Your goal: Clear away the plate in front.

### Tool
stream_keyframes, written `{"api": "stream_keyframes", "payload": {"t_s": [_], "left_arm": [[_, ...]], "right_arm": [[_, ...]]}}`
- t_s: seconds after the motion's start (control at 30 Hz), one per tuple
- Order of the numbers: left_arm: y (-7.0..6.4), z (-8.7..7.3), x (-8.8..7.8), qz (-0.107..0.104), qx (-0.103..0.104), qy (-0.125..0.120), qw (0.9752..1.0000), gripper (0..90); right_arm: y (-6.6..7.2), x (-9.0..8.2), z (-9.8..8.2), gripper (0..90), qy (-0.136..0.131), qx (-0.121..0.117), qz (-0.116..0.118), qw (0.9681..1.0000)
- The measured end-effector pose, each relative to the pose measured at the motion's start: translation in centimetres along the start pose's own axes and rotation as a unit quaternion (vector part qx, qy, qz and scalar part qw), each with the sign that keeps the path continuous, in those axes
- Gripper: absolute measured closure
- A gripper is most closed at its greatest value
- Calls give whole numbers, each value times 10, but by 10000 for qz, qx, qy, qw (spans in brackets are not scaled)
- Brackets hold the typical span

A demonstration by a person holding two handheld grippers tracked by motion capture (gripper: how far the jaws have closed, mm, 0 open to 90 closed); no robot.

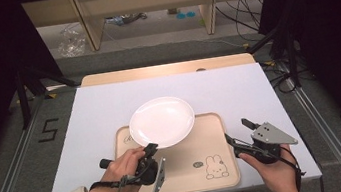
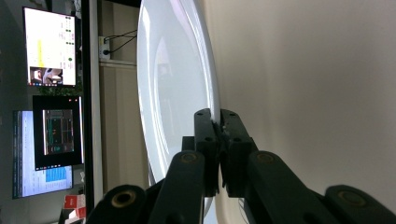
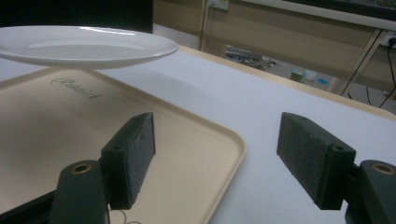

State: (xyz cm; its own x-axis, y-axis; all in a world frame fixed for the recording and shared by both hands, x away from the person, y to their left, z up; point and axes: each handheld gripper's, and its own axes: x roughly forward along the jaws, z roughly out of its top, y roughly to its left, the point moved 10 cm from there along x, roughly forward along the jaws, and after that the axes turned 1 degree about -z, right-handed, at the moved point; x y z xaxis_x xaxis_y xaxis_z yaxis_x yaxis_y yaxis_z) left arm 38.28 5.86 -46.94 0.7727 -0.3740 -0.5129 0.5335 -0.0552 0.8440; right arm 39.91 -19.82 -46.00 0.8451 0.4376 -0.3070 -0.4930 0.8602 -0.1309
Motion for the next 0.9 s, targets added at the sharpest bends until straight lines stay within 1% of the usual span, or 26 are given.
{"api": "stream_keyframes", "payload": {"t_s": [0.07,0.1,0.13,0.17,0.23,0.33,0.37,0.43,0.47,0.53,0.67,0.7,0.9], "left_arm": [[-2,1,-1,-34,-24,-3,10000,870],[-2,1,-2,-41,24,15,10000,870],[-4,2,-2,-45,14,-22,10000,870],[-5,2,-2,-56,28,-24,10000,871],[-8,5,-3,-79,74,-55,9999,871],[-12,8,-3,-113,92,-124,9998,870],[-13,9,-3,-133,107,-105,9998,870],[-14,11,-2,-151,117,-142,9997,870],[-15,11,-2,-183,122,-119,9997,870],[-17,13,-1,-190,143,-163,9996,870],[-19,15,-1,-246,144,-171,9994,869],[-20,15,-1,-253,154,-168,9994,869],[-25,16,-1,-319,157,-198,9992,869]], "right_arm": [[0,0,0,290,3,0,-1,10000],[0,0,0,290,2,-2,-1,10000],[0,0,0,290,3,0,-2,10000],[2,-1,-2,290,72,79,36,9999],[2,-1,-1,290,64,79,33,9999],[2,-1,-2,290,68,72,31,9999],[2,-1,-2,290,62,84,35,9999],[2,-1,-2,290,62,80,34,9999],[2,-2,-2,290,84,70,51,9999],[-1,-1,-1,290,32,-6,5,10000],[-1,-1,-1,290,22,14,-17,10000],[1,-2,-3,290,81,91,21,9999],[1,-3,-3,290,97,87,31,9999]]}}
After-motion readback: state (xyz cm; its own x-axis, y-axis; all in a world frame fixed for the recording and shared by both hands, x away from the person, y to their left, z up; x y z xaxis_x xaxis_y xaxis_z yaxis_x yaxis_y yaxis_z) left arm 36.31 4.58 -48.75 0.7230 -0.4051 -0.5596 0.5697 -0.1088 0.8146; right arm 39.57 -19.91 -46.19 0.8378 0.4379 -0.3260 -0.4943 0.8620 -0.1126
